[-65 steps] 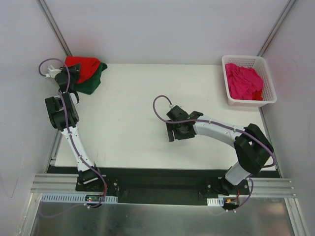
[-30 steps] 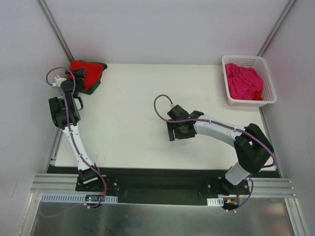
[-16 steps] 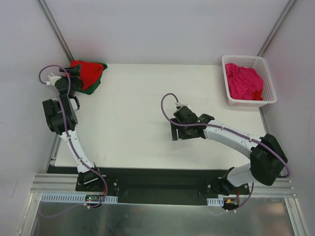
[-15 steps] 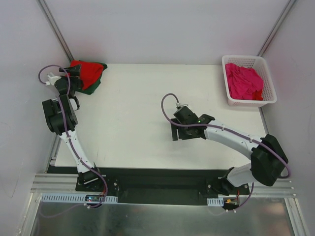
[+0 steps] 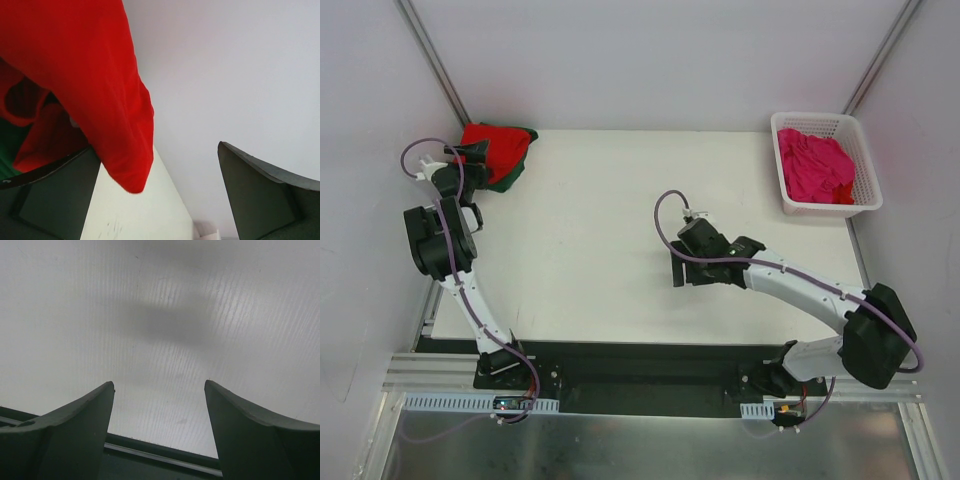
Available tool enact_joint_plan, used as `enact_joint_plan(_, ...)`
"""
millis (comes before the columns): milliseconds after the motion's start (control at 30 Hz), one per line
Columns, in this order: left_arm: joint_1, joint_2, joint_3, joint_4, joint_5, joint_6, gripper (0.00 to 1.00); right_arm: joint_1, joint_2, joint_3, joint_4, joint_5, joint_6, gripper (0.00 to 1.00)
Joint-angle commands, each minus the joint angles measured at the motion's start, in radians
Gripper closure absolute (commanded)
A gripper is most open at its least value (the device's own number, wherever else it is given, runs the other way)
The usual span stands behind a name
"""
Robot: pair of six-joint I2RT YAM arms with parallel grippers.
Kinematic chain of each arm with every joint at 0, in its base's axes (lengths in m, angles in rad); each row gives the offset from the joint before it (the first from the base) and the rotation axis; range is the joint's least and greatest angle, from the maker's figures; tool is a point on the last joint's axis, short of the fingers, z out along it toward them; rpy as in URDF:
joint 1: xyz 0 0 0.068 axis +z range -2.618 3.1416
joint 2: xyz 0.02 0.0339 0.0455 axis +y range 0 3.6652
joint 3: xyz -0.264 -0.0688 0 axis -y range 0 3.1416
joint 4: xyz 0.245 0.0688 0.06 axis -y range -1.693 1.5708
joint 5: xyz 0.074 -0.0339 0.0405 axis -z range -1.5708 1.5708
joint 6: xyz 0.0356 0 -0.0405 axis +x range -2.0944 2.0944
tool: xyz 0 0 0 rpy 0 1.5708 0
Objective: Fold and stack the t-shirts
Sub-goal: Put the neatly folded tshirt into the corner of the board with the left arm
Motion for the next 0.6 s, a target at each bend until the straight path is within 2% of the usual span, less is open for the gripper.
enact_joint_plan(0,0.01,-0.115,-0.048,0.035,0.034,0.047,0.01,0.012,-0.05,-0.01,-0.001,0.034,0.024,0.23)
enact_joint_plan(567,0.024,-0.236,-0.217,-0.014,0.068,0.139,0.01,0.028,-0.116,-0.051,0.007,0.061,0.036,0.23)
